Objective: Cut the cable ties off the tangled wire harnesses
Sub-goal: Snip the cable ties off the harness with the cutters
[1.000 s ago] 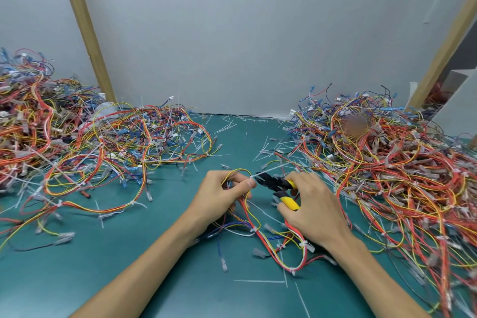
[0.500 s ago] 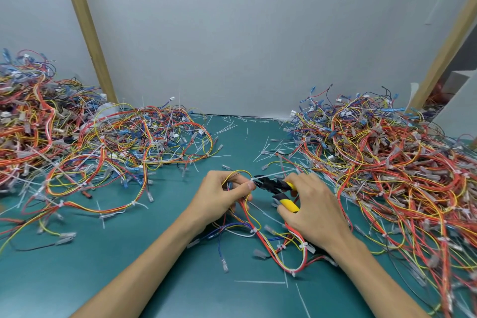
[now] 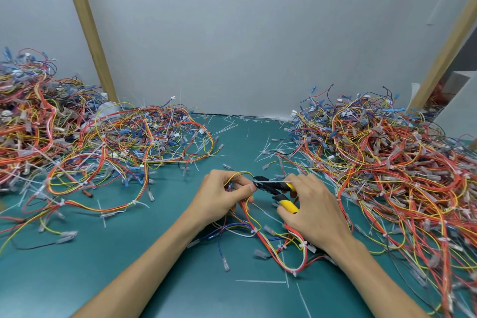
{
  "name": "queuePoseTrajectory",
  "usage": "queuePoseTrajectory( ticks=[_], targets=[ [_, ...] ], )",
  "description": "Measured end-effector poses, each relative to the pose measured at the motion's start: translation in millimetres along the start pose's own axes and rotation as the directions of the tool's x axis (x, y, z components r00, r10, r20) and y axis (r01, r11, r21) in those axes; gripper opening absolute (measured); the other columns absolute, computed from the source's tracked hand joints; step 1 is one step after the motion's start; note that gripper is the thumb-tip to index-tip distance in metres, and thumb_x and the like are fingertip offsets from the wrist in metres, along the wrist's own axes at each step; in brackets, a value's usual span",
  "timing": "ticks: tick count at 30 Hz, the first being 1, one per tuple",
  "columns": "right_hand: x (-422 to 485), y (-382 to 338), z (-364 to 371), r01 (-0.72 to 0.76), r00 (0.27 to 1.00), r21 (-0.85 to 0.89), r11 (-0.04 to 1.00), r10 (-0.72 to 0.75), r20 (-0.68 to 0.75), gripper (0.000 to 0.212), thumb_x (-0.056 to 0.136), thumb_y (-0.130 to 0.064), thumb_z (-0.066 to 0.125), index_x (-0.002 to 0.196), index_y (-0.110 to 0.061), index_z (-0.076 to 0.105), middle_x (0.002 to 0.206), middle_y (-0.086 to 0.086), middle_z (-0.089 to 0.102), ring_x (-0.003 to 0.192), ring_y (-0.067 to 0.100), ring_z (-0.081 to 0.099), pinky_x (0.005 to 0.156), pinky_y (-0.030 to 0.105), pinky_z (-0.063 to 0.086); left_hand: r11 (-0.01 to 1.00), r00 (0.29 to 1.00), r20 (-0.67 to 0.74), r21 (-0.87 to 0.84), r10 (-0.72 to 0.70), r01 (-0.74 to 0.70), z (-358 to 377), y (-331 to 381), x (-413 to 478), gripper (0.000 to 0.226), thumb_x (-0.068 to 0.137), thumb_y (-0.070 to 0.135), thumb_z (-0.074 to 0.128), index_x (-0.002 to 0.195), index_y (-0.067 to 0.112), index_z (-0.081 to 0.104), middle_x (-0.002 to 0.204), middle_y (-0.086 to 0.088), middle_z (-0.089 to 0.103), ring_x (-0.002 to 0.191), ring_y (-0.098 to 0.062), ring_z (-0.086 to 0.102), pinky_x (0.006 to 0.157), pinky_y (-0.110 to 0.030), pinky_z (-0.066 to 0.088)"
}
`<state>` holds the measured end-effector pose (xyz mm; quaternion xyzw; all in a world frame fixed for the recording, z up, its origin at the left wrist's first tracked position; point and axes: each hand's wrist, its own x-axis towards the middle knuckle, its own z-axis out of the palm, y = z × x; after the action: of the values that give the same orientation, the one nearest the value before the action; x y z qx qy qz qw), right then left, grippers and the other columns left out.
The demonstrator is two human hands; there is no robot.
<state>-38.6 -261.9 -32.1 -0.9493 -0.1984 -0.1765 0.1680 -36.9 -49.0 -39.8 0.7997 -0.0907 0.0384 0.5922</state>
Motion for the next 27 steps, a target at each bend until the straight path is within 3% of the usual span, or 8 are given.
queuePoseTrajectory(
  ticks=[11, 15, 20, 25, 27],
  targets=[
    [0, -3, 0, 0.009, 0.999, -0.019, 1.000, -0.008, 0.031, 0.037, 0.078, -0.037, 0.067, 0.111, -0.023, 0.061, 0.088, -0.010, 0.050, 0.092, 0.015, 0.045, 0.073, 0.024, 0.034, 0.999, 1.000, 0.006, 0.040, 0.014, -0.014, 0, 2, -1, 0.015, 0.088, 0.018, 0.071, 0.073, 0.015, 0.070, 0.066, -0.002, 0.073, 0.053, -0.007, 0.061, 0.050, -0.015, 0.041],
    [1, -4, -1, -0.002, 0.999, -0.019, 1.000, 0.003, 0.033, 0.036, 0.079, -0.038, 0.068, 0.113, -0.027, 0.062, 0.089, -0.010, 0.054, 0.095, 0.016, 0.049, 0.074, 0.028, 0.041, 0.999, 1.000, -0.004, 0.046, 0.027, -0.027, 0, 2, -2, 0.016, 0.088, 0.020, 0.071, 0.073, 0.014, 0.070, 0.066, -0.002, 0.073, 0.051, -0.006, 0.059, 0.050, -0.017, 0.041],
    [1, -3, -1, -0.026, 1.000, -0.002, 1.000, 0.026, 0.015, 0.024, 0.078, -0.037, 0.070, 0.097, -0.024, 0.063, 0.075, -0.009, 0.048, 0.083, 0.017, 0.049, 0.063, 0.033, 0.039, 0.998, 0.998, -0.024, 0.040, 0.049, -0.048, 1, 3, -4, 0.016, 0.087, 0.016, 0.070, 0.072, 0.012, 0.071, 0.064, -0.002, 0.072, 0.050, -0.006, 0.058, 0.050, -0.015, 0.041],
    [0, -1, 7, -0.057, 0.998, 0.044, 0.997, 0.057, 0.001, 0.021, 0.083, -0.046, 0.066, 0.095, -0.031, 0.062, 0.076, -0.011, 0.053, 0.080, 0.019, 0.055, 0.058, 0.031, 0.033, 0.998, 0.996, -0.060, 0.024, 0.064, -0.063, 2, 5, -5, 0.005, 0.084, 0.023, 0.070, 0.083, 0.018, 0.073, 0.072, 0.004, 0.073, 0.061, -0.008, 0.066, 0.064, -0.027, 0.050],
    [1, 0, 10, -0.060, 0.998, 0.093, 0.994, 0.062, -0.020, 0.027, 0.086, -0.058, 0.060, 0.099, -0.034, 0.062, 0.078, -0.012, 0.059, 0.080, 0.018, 0.059, 0.059, 0.030, 0.032, 0.975, 0.967, -0.202, 0.190, 0.157, -0.119, 5, 6, -7, 0.028, 0.077, 0.032, 0.071, 0.104, 0.028, 0.067, 0.098, 0.016, 0.070, 0.084, -0.001, 0.065, 0.080, -0.024, 0.046]
  ],
)
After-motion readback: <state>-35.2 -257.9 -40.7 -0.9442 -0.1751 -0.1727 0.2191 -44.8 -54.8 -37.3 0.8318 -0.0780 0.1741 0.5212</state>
